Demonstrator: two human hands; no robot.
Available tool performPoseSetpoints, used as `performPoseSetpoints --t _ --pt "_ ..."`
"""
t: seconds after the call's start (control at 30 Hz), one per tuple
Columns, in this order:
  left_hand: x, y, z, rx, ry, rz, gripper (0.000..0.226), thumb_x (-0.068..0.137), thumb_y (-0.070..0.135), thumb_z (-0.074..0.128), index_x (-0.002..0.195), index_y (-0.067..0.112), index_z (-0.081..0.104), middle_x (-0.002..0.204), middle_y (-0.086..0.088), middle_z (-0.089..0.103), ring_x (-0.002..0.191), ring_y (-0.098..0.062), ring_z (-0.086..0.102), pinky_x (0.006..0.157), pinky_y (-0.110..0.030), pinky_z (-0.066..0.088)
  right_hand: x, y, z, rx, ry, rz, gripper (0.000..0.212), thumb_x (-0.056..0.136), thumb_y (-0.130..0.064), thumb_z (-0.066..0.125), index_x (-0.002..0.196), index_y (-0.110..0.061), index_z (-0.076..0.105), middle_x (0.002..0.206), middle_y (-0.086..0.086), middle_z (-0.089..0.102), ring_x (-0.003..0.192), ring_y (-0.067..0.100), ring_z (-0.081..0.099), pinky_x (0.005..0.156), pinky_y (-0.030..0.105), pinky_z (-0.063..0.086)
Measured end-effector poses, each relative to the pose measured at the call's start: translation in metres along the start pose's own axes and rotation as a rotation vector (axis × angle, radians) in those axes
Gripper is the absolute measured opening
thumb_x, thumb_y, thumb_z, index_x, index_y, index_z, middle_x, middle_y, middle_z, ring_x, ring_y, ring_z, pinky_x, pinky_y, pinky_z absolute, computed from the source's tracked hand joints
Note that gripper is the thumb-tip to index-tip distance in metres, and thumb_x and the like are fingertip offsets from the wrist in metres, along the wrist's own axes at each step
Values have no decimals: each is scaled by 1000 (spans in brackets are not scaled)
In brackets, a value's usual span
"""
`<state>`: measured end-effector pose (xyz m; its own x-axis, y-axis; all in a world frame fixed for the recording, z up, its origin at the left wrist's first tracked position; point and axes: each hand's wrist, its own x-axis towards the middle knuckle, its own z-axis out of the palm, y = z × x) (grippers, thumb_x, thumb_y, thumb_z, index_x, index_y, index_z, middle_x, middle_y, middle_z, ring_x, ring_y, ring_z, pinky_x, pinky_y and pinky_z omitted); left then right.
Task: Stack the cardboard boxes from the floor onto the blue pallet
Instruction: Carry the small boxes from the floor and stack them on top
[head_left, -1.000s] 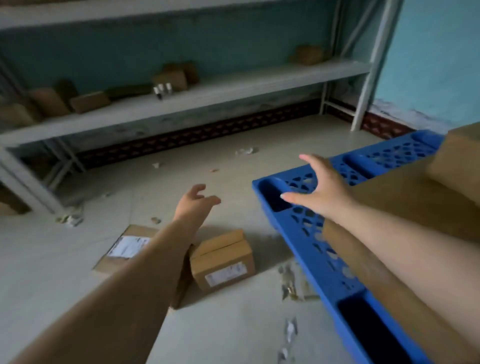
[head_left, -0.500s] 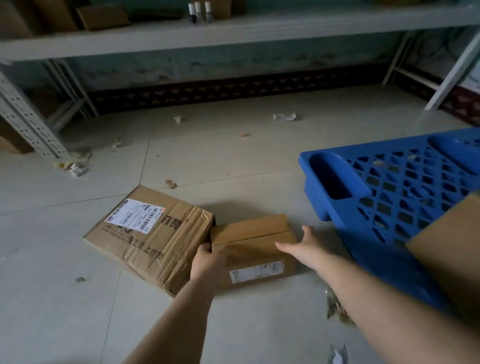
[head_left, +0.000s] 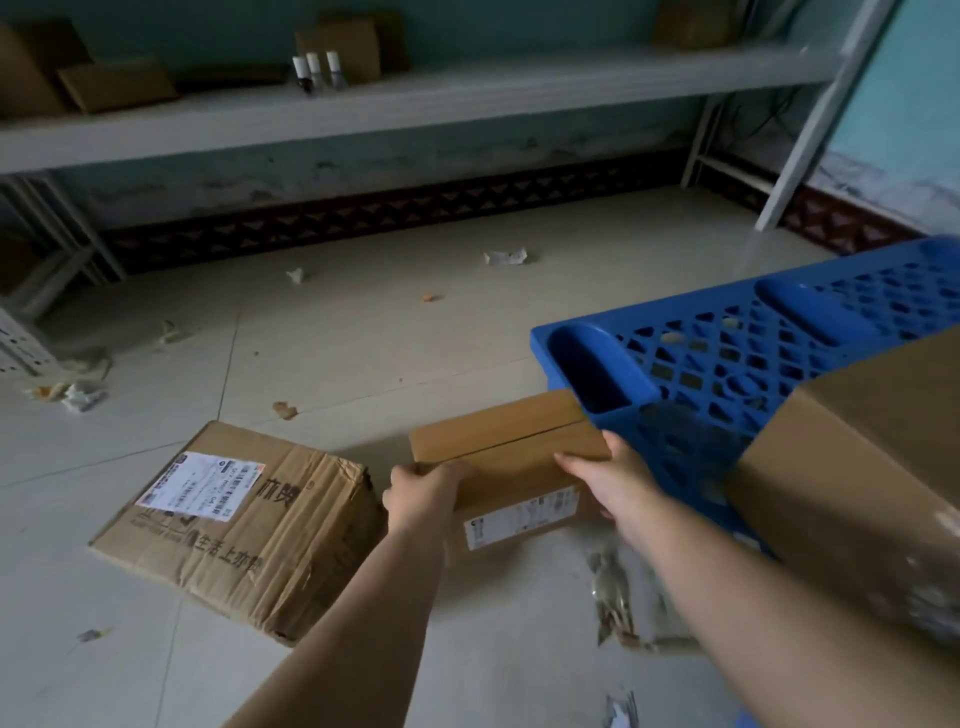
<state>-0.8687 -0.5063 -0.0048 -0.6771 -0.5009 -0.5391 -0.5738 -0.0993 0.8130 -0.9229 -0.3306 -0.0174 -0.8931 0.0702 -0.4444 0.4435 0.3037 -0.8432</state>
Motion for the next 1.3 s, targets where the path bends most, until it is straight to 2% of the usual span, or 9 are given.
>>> performPoseSetpoints --t 0.07,0.27,0.43,0.53,0.7,0.83,0.93,1.1,1.3 --pt "-31 33 5 -41 -23 78 59 72 33 66 123 11 45 120 -14 50 101 -30 56 76 -38 48 -16 -28 -33 56 21 -42 34 76 -26 72 105 -23 55 108 3 64 92 20 59 80 36 50" --pt "-150 136 15 -170 -164 297 41 81 25 61 117 12 45 96 -7 52 76 -16 51 68 -33 46 -102 -130 -146 84 108 -209 60 75 -32 73 127 -20 46 84 -13 48 69 5 47 56 21 38" --pt "-251 194 50 -190 -305 353 36 82 24 60 114 13 46 102 -10 55 87 -22 55 62 -34 46 -175 -172 -253 91 243 -323 65 76 -32 73 132 -19 43 103 -6 56 78 10 50 65 25 43" --pt "-304 211 83 -152 -370 375 44 80 25 62 118 13 45 101 -9 53 85 -22 53 59 -34 46 -208 -173 -310 116 327 -319 75 75 -32 73 139 -21 35 136 4 48 111 22 52 90 38 47" --pt "-353 208 139 -102 -459 377 43 81 24 62 118 14 41 96 -7 49 84 -23 50 67 -40 48 -228 -147 -375 250 376 -285 81 76 -19 74 143 -20 28 140 9 43 118 26 50 95 42 45" --pt "-357 190 173 -84 -496 331 33 82 21 61 106 17 38 81 -2 43 71 -19 45 75 -43 49 -216 -125 -399 251 427 -252 80 75 -15 73 142 -20 29 142 10 40 117 25 51 94 40 49" --pt "-340 177 190 -70 -564 272 36 83 21 61 113 14 44 99 -8 51 88 -24 51 76 -44 49 -193 -113 -405 189 462 -216 70 77 -11 71 138 -17 36 138 9 45 111 22 53 88 35 51" --pt "-306 138 209 83 -695 166 34 82 17 60 115 14 51 103 -4 55 102 -22 51 85 -49 47 -149 -78 -385 -339 568 -37 55 84 -6 54 137 -15 39 137 9 46 119 27 49 94 35 46" --pt "-285 127 241 147 -819 203 35 83 23 60 114 25 46 92 6 50 80 -9 47 68 -31 45 -115 -66 -359 -466 578 -63 42 90 -12 47 132 -13 45 137 11 47 125 29 44 99 33 39"
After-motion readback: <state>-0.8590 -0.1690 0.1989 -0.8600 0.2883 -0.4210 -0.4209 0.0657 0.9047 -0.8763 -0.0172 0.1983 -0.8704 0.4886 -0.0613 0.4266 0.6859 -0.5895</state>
